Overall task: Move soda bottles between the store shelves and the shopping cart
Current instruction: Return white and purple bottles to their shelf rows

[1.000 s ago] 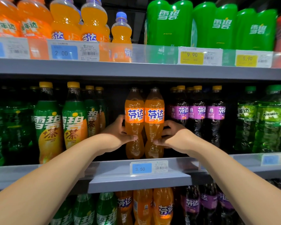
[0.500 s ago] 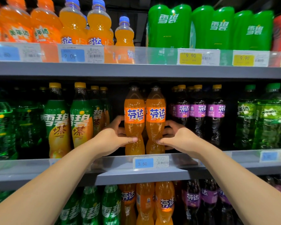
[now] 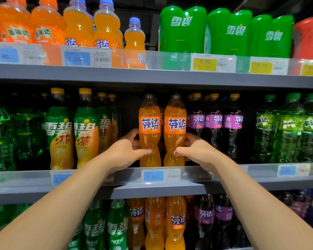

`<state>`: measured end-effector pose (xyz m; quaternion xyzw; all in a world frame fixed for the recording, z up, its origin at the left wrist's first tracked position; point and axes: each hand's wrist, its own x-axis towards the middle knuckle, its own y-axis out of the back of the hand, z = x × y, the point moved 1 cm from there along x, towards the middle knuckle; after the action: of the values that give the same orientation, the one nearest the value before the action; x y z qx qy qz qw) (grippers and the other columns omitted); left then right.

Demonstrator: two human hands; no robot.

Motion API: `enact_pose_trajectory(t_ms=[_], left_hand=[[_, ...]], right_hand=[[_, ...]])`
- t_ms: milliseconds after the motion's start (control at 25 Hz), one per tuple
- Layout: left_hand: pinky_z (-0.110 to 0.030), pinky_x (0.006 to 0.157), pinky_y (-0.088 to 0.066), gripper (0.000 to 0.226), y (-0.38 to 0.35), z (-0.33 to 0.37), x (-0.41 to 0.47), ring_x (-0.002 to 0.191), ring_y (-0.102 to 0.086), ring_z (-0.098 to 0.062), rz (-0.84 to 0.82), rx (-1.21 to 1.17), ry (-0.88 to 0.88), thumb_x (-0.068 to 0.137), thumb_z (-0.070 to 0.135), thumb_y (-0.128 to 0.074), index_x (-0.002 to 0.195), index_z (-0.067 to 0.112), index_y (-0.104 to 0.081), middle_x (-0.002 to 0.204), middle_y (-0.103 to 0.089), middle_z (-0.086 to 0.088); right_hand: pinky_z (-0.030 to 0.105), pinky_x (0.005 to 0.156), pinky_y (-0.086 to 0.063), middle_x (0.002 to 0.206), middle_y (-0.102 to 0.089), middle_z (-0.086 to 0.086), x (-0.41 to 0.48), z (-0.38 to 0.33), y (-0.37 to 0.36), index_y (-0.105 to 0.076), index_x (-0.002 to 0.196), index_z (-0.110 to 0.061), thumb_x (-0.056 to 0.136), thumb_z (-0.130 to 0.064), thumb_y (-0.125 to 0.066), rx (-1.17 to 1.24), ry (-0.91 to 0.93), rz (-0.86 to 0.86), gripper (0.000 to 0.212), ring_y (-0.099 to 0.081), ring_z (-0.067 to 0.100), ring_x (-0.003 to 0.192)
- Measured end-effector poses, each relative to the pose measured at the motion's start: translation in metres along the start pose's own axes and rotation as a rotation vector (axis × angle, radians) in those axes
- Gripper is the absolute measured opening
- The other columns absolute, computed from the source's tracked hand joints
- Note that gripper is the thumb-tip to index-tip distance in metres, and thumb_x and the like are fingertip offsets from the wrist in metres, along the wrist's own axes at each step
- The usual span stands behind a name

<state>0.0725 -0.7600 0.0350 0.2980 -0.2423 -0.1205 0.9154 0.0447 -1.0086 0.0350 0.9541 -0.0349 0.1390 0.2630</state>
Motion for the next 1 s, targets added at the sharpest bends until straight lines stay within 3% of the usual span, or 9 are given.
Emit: enact_pose_trajectory(t_ms=[240,400,560,720,840,920,1000], left_hand=[[-0.007,0.063,-0.044,0.057,-0.002,-0.001,-0.003,0.085,-0.061,0.004,0.096,0.044,-0.025,0.089,0.048,-0.071,0.125,0.049,-0.026,0.1,-0.059,0.028],[-0.015,0.075,-0.052,0.058,0.0,-0.006,-0.003,0.094,-0.065,0.0,0.092,0.021,-0.071,0.085,0.05,-0.074,0.126,0.049,-0.032,0.103,-0.064,0.025],[-0.021,0.077,-0.053,0.058,-0.001,-0.008,0.0,0.098,-0.064,-0.007,0.094,0.061,-0.099,0.087,0.048,-0.072,0.13,0.043,-0.034,0.109,-0.06,0.022],[-0.014,0.068,-0.046,0.064,-0.003,-0.007,-0.002,0.1,-0.063,-0.01,0.115,0.123,-0.086,0.086,0.051,-0.072,0.137,0.035,-0.035,0.11,-0.059,0.018],[-0.017,0.068,-0.049,0.071,-0.002,0.003,-0.008,0.093,-0.064,-0.01,0.136,0.17,-0.044,0.081,0.067,-0.063,0.136,0.029,-0.038,0.109,-0.062,0.013],[-0.031,0.069,-0.056,0.065,-0.001,0.009,-0.014,0.085,-0.067,-0.017,0.216,0.181,-0.005,0.075,0.077,-0.052,0.11,0.023,-0.047,0.1,-0.069,-0.001],[-0.036,0.061,-0.053,0.065,-0.004,0.016,-0.024,0.074,-0.064,-0.025,0.422,0.246,-0.059,0.076,0.078,-0.045,0.093,0.015,-0.048,0.087,-0.067,-0.012]], right_hand=[[0.045,0.099,-0.055,0.113,-0.069,-0.003,-0.007,-0.005,0.0,-0.057,0.116,-0.031,0.065,-0.037,-0.075,-0.04,0.041,-0.005,0.054,-0.066,0.019,0.108],[0.042,0.098,-0.054,0.115,-0.067,-0.002,-0.007,-0.005,-0.002,-0.053,0.12,-0.031,0.067,-0.04,-0.071,-0.058,0.04,-0.004,0.056,-0.064,0.019,0.11],[0.026,0.081,-0.051,0.107,-0.065,-0.005,-0.01,-0.007,-0.006,-0.051,0.111,-0.035,0.085,-0.033,-0.064,-0.076,0.101,0.022,0.029,-0.063,0.01,0.1],[0.023,0.07,-0.048,0.083,-0.061,-0.004,-0.019,-0.012,-0.01,-0.055,0.09,-0.027,0.078,-0.029,-0.055,-0.01,0.106,0.047,0.012,-0.061,0.011,0.081],[0.032,0.072,-0.056,0.091,-0.066,0.004,-0.022,-0.016,-0.008,-0.057,0.103,-0.022,0.091,-0.016,-0.052,0.12,0.141,0.171,0.014,-0.064,0.021,0.085],[0.038,0.078,-0.06,0.097,-0.067,0.014,-0.028,-0.017,-0.006,-0.058,0.107,-0.014,0.095,-0.009,-0.051,0.274,0.178,0.355,0.014,-0.065,0.027,0.087],[0.025,0.068,-0.059,0.095,-0.065,0.005,-0.042,-0.009,0.006,-0.057,0.103,-0.022,0.09,-0.015,-0.053,0.327,0.282,0.553,0.016,-0.063,0.015,0.082]])
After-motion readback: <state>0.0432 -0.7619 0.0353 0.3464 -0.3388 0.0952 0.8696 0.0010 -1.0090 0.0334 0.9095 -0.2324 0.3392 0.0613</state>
